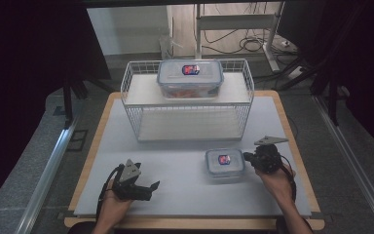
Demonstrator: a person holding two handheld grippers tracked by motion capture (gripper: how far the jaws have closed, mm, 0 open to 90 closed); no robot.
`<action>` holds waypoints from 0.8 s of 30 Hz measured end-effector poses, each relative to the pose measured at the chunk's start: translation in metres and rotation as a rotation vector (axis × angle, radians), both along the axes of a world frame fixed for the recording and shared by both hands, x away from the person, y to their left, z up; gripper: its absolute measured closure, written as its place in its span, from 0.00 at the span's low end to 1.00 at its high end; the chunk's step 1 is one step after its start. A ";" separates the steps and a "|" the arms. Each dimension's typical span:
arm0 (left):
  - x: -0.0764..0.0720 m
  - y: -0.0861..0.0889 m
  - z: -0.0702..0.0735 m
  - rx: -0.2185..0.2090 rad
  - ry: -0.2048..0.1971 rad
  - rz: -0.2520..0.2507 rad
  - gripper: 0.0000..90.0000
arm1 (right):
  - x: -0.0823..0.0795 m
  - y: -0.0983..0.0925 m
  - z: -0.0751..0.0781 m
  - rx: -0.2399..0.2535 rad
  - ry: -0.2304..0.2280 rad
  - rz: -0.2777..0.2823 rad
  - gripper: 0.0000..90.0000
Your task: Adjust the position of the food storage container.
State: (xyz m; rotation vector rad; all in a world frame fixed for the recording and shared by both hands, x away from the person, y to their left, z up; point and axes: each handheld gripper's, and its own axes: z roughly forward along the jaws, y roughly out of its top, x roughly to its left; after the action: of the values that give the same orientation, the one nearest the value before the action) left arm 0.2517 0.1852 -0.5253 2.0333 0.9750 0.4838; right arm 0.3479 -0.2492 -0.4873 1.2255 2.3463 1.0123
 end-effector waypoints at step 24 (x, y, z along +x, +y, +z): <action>0.001 -0.002 0.000 -0.010 0.030 -0.005 0.07 | -0.021 0.071 -0.003 0.028 0.006 0.183 1.00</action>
State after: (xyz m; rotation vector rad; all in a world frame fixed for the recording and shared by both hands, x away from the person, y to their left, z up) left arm 0.2531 0.1836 -0.5256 2.0384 0.9885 0.4460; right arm 0.3268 -0.1787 -0.4903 1.0391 2.4929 1.1026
